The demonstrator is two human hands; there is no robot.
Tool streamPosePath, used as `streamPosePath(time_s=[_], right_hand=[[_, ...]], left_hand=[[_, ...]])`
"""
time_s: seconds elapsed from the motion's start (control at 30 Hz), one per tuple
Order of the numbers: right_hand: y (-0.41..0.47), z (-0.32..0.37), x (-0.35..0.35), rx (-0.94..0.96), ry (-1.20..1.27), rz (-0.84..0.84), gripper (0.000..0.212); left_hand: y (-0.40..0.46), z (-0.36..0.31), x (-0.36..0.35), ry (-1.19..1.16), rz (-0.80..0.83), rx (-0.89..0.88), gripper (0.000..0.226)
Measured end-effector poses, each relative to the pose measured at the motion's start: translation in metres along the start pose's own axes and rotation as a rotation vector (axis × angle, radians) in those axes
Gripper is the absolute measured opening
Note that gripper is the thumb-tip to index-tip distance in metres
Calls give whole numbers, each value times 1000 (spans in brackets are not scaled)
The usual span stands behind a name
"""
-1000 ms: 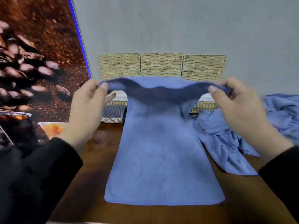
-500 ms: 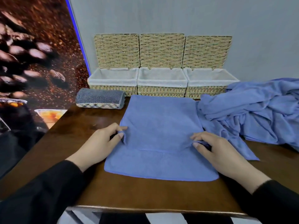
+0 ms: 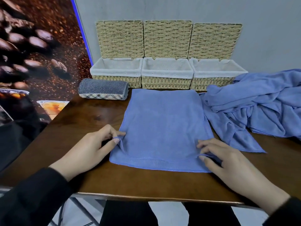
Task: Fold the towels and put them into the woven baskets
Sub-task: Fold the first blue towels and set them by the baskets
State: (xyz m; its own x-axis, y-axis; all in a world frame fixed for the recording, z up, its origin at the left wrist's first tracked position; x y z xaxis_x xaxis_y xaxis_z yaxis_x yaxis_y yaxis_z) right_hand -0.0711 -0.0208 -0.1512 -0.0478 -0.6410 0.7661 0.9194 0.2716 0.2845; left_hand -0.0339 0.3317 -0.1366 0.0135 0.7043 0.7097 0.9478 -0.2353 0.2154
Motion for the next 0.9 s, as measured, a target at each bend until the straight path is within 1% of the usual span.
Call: streamPosePath(time_s=[0.07,0.13,0.23,0.27,0.3,0.33,0.4,0.43,0.47,0.53,0.67,0.73,0.8,0.83,0.9], right_hand=[[6,-1,1,-17,19,-15,11],[17,-3,5,-37,39,-42,13],[26,4,29,-32,54,-213,9],[25,8,37,-9,53,-258,7],[22,13,41,27,44,-264,8],[17,16,40,66,29,-227,9],[5,13,23,104,-19,-64,9],[0,9,14,102,-39,4,9],[-4,5,9,97,-52,36,9],[-5,1,9,92,-59,44,10],[-7,-1,13,131,-80,92,9],[-9,-5,16,140,-115,122,17],[-9,-8,22,142,-151,106,24],[-8,-10,24,144,-168,91,23],[-8,-12,27,170,-200,63,15]], left_hand=[[6,3,-1,13,5,6,15],[14,4,0,-50,-26,23,15],[15,-5,13,-190,-166,-7,13],[12,-8,18,-234,-184,-24,13],[7,-11,19,-259,-160,-40,12],[2,-12,16,-242,-95,-50,13],[-6,-6,6,-67,63,-63,16],[-9,-1,3,27,113,-72,18],[-10,1,2,85,137,-86,20],[-10,1,2,129,146,-102,24],[-12,-5,1,114,127,-156,25],[-10,-4,4,156,93,-204,32],[-8,1,7,211,52,-251,39],[-7,3,8,245,40,-274,41],[-5,4,7,307,24,-312,44]])
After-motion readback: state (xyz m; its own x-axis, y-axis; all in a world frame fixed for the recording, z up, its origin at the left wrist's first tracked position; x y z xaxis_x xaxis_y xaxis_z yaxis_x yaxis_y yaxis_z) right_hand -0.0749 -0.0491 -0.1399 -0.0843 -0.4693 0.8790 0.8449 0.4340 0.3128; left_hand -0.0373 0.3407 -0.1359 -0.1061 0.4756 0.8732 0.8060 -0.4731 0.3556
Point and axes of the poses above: each hand's wrist, its own y-axis towards the middle knuckle, its own x-axis out of the back of the hand, z = x × y, the point moved 6 cm from there along y, towards the middle knuckle, and after that the axes turned 5 degrees about -z, right-handed, at the moved point
